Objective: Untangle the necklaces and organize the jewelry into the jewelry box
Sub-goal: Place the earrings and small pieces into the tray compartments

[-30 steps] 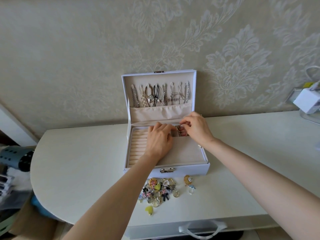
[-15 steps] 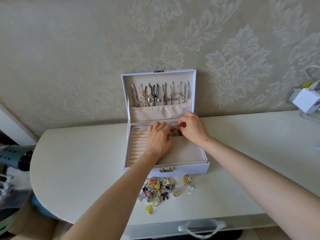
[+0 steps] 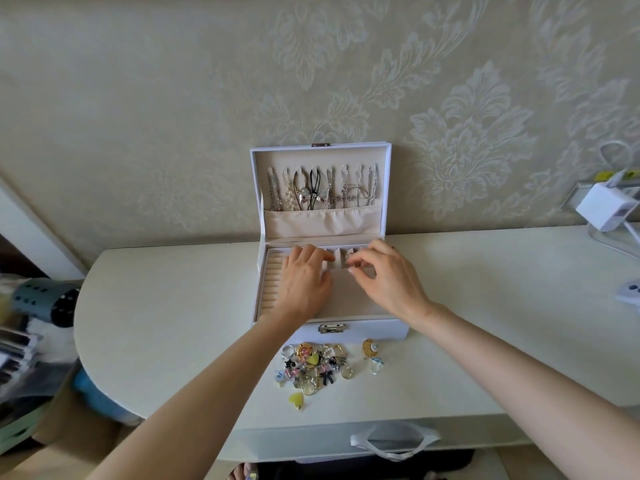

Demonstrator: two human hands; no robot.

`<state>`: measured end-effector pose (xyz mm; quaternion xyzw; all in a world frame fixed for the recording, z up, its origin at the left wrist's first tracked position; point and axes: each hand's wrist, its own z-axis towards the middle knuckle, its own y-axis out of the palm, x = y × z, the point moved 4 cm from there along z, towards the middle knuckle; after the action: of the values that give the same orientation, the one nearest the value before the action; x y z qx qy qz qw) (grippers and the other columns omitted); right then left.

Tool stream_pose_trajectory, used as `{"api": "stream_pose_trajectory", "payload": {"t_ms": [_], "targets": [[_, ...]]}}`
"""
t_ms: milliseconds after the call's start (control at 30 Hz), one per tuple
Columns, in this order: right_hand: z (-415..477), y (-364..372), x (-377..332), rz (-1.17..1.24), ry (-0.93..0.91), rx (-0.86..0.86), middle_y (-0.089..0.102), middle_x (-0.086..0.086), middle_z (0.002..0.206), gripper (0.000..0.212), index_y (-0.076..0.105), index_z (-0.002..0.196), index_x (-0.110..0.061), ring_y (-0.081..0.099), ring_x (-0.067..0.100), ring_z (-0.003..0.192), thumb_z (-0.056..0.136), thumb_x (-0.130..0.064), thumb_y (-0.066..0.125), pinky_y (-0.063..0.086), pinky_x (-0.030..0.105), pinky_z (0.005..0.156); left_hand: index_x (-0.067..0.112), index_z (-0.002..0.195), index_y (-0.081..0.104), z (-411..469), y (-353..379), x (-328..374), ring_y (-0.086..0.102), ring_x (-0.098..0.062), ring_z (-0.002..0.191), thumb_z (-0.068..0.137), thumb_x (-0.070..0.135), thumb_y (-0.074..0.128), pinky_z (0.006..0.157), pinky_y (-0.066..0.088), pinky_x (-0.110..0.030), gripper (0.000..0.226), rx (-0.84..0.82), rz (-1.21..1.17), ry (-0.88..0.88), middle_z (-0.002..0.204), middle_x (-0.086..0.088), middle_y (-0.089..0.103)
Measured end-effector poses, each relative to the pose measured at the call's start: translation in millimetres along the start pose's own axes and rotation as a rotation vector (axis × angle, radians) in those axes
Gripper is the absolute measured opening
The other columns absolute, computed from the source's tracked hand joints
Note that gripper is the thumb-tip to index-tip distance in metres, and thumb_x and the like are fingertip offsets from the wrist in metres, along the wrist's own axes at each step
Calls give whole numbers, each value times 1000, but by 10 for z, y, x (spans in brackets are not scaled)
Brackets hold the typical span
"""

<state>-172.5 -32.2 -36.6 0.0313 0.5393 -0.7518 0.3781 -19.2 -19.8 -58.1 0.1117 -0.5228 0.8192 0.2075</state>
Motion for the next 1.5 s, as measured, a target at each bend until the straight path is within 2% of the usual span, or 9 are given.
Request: {"api": "stream_pose_trajectory", "payload": {"t_ms": [300, 467, 600, 767, 967, 1133, 1267, 1367, 1500], "targets": [[-541, -50, -316, 71, -210, 4, 58, -16, 78, 5, 68, 82, -21, 47, -2, 60, 81, -18, 72, 39, 11, 56, 8, 93, 57, -826, -463, -13, 53, -12, 87, 82, 4, 47, 75, 46, -27, 15, 67, -174, 140, 93, -1, 59], [-743, 148, -372, 130, -226, -187, 70, -10, 67, 7, 74, 88, -19, 49, -10, 45, 82, -16, 71, 36, 1, 48, 6, 85, 57, -1108, -491, -96, 56, -13, 100, 76, -20, 56, 87, 46, -17, 27, 101, -174, 181, 103, -6, 62], [-825, 356, -307, 6, -133, -330, 75, -6, 87, 26, 71, 108, -29, 68, 10, 73, 91, -16, 57, 53, 27, 74, 8, 88, 60, -1225, -415, -99, 56, -23, 93, 77, -13, 58, 78, 45, -32, 24, 86, -82, 247, 104, -7, 58], [-825, 424, -302, -75, -126, -475, 73, 0, 98, 37, 63, 121, -31, 67, 19, 88, 94, -13, 46, 47, 25, 80, 12, 90, 65, -1330, -284, -142, 52, -18, 81, 85, 9, 56, 69, 40, -28, 11, -6, -40, 300, 92, 2, 57], [-787, 398, -328, -80, -217, -457, 72, 2, 95, 31, 62, 123, -26, 67, 18, 82, 96, -17, 49, 46, 23, 81, 18, 95, 61, -1382, -242, -261, 50, -13, 83, 81, 13, 55, 72, 38, -21, 17, -85, -50, 214, 93, 6, 57], [-814, 346, -348, -34, -325, -303, 68, -8, 59, 13, 75, 87, -23, 61, 8, 45, 76, -16, 73, 50, 18, 52, 18, 91, 55, -1397, -254, -324, 51, -17, 79, 78, 11, 57, 69, 39, -26, 15, -101, -49, 141, 86, 4, 57], [-825, 347, -308, 81, -230, -283, 65, -10, 55, 11, 73, 88, -22, 53, 0, 42, 81, -19, 66, 43, 11, 49, 17, 90, 54, -1389, -258, -322, 48, -15, 80, 76, 13, 49, 70, 36, -22, 16, -113, -40, 125, 87, 3, 56], [-814, 296, -262, 124, -167, -226, 56, -14, 49, 11, 72, 91, -22, 35, -7, 38, 83, -20, 66, 25, 2, 49, 16, 89, 54, -1379, -278, -272, 47, -13, 82, 73, 12, 46, 71, 35, -21, 19, -98, -81, 152, 89, 3, 56], [-841, 225, -222, 141, -154, -213, 29, -19, 38, 6, 67, 90, -22, 40, -2, 37, 84, -20, 66, 25, 6, 42, 15, 87, 55, -1385, -298, -204, 45, -11, 81, 75, 13, 50, 73, 34, -17, 13, -99, -126, 204, 89, 4, 54]]}}
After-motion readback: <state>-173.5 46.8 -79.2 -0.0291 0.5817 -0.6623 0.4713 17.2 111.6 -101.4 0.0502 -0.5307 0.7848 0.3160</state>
